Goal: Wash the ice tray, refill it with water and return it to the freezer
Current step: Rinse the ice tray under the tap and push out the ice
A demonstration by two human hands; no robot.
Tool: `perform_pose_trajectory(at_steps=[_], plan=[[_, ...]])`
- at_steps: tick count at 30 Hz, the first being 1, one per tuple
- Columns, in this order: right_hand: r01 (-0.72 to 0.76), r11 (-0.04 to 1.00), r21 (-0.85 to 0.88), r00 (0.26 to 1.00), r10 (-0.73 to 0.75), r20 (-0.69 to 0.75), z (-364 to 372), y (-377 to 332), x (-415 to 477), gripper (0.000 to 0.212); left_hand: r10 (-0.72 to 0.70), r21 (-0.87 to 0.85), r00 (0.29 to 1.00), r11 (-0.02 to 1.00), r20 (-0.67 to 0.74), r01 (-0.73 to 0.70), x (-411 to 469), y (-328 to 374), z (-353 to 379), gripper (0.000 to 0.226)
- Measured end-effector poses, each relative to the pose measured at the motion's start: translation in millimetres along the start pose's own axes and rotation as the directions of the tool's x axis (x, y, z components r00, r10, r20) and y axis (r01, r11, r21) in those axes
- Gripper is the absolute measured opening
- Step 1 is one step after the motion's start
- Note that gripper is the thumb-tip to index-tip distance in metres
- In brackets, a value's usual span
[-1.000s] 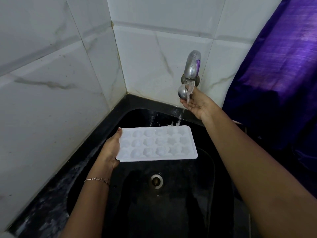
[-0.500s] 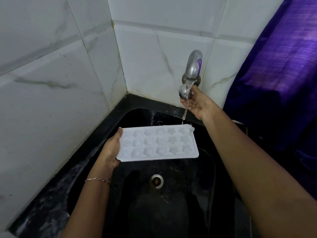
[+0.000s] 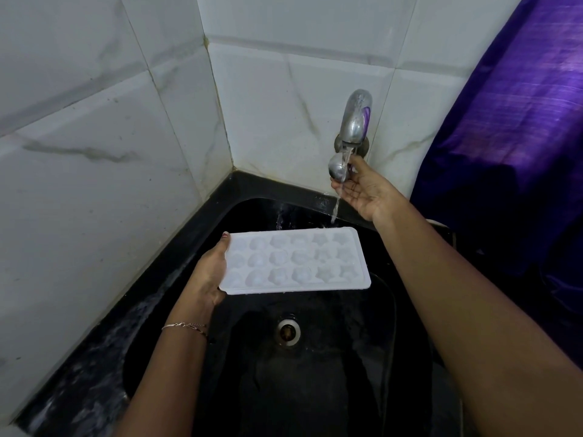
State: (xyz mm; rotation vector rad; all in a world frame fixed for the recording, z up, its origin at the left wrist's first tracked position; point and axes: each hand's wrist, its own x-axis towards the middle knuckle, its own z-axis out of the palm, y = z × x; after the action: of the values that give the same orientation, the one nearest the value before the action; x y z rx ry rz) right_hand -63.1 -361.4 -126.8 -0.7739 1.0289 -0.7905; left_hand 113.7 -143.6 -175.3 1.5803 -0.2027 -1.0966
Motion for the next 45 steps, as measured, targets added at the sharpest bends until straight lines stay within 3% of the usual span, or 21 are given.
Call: perform_pose_trajectory(at_steps=[3, 8, 18, 45], plan=[[-0.01, 1.0, -0.011, 1.0, 0.01, 0.002, -1, -1, 0, 0.044, -0.004, 0.005, 1.0, 1.0, 0.023, 0.004, 3, -1, 2, 0.041], [0.003, 1.0, 0.017, 1.0, -0.003, 0.003, -1, 0, 1, 0.033, -0.01, 0.001, 0.999, 1.0, 0.037, 0.01, 3, -2, 6, 0.041], [-0.005, 1.0, 0.03, 1.0, 0.005, 0.008, 0, 1, 0, 0.043, -0.019, 0.006, 0.999, 1.0, 0.039, 0.019, 10, -1, 9, 0.042], [-0.014, 0.989, -0.149, 0.996, 0.001, -0.087, 5, -7, 1, 0.036, -0.032, -0.007, 0.997, 0.999, 0.066, 0.032, 18, 5, 21, 0.041]])
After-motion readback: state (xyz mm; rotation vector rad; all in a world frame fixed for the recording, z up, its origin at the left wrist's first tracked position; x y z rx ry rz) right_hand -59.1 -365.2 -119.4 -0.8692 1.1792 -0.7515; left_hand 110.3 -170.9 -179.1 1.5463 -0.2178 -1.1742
